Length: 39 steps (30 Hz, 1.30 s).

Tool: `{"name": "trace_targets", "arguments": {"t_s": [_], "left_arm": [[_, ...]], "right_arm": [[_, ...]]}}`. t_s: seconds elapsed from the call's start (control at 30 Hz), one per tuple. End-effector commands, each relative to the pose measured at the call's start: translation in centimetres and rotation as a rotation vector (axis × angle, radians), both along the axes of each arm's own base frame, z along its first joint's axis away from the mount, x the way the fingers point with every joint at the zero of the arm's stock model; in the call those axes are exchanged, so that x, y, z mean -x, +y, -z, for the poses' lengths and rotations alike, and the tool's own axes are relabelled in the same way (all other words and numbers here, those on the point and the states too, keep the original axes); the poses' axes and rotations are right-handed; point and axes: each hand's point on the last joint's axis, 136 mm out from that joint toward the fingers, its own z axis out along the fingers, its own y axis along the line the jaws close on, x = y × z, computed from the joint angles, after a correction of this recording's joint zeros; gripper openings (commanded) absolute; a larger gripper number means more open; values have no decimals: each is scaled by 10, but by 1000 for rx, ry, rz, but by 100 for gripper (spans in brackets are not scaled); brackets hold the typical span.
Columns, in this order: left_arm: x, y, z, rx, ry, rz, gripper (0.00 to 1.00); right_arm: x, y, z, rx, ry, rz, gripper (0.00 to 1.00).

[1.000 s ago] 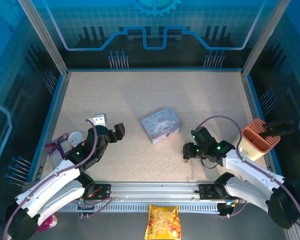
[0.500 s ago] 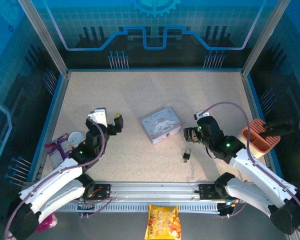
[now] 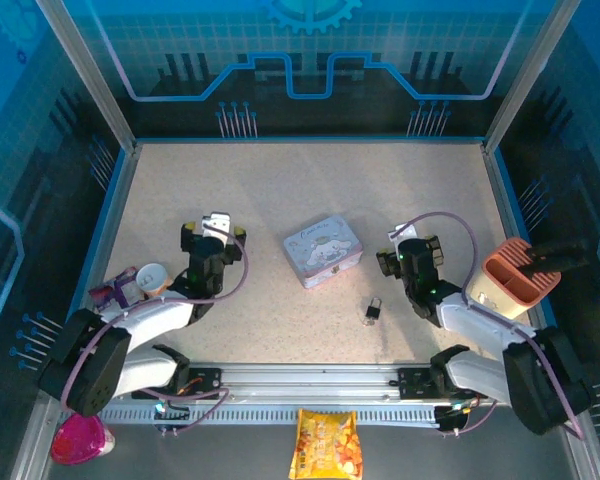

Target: Unlock the padlock with the key

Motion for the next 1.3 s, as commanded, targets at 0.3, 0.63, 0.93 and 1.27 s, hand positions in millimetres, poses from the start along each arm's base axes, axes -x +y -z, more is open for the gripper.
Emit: {"name": "trace_targets", "arguments": {"t_s": [0.3, 0.63, 0.93, 1.27], "left_arm": [[-24, 11, 21, 82, -1, 73, 99], [-34, 27, 38, 228, -87, 125, 99], [-47, 50, 46, 300, -8, 29, 99], [-46, 50, 47, 298, -5, 28, 99]], "right_arm": [[-43, 0, -25, -142, -229, -97, 100], [-63, -8, -6, -268, -260, -121, 100], [-78, -25, 3, -320, -193, -53, 100], [-78, -24, 2, -319, -196, -55, 100]]}}
